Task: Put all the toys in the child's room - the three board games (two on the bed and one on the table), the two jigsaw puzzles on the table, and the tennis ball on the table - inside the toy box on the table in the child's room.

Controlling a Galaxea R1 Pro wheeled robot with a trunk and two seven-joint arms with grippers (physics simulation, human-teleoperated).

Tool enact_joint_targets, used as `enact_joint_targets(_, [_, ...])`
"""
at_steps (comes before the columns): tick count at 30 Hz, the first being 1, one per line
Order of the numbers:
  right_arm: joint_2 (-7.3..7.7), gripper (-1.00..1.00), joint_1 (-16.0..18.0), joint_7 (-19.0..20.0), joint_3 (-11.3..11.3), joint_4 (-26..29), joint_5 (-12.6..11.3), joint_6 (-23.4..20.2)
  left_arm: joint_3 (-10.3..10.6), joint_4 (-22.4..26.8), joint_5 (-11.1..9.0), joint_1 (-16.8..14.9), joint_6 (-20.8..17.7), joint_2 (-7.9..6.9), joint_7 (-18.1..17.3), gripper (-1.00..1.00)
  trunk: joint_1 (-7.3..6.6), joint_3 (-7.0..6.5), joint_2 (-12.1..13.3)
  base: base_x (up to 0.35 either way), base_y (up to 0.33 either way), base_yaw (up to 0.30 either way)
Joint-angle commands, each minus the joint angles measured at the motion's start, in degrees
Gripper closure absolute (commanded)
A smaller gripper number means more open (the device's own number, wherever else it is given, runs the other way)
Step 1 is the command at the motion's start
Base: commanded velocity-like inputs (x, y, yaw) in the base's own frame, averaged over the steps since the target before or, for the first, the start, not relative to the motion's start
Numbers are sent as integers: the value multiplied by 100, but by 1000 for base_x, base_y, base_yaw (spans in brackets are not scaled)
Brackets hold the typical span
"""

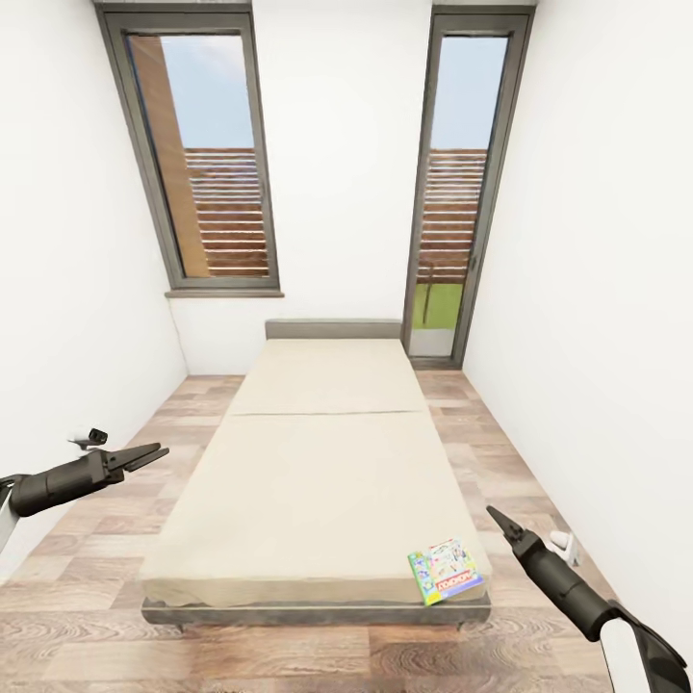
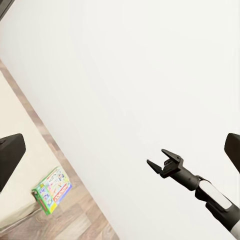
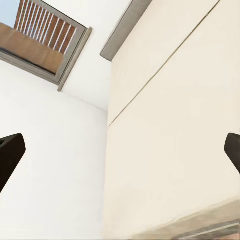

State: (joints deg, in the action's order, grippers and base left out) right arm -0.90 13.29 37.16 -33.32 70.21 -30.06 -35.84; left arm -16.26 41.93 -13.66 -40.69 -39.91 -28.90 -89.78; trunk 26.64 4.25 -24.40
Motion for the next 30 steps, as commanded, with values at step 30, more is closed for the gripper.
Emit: enact_joint_targets(30, [-16, -100, 6, -17, -17, -6, -9, -11, 0, -1, -4, 0, -61, -1, -22, -100, 2, 13, -12, -67, -20, 0])
